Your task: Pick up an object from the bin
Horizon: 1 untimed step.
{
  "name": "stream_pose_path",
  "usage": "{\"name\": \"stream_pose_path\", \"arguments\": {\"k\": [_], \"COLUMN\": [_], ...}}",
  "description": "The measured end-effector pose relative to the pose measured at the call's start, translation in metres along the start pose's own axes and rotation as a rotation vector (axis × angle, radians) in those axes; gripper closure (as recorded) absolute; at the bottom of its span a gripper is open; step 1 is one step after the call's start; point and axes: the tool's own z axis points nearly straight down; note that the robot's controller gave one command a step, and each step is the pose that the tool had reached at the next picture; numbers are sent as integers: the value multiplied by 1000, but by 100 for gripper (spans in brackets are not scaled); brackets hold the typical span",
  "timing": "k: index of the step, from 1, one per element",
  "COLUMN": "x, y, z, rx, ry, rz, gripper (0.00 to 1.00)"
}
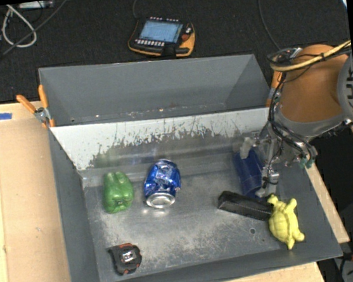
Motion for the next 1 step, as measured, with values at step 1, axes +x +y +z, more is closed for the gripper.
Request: {"name": "stream_pose_path", "arguments": {"k": [1], "x": [0], "y": [0], "z": [0], "rx": [0], "ry": [0], "rz": [0], "gripper": [0]}}
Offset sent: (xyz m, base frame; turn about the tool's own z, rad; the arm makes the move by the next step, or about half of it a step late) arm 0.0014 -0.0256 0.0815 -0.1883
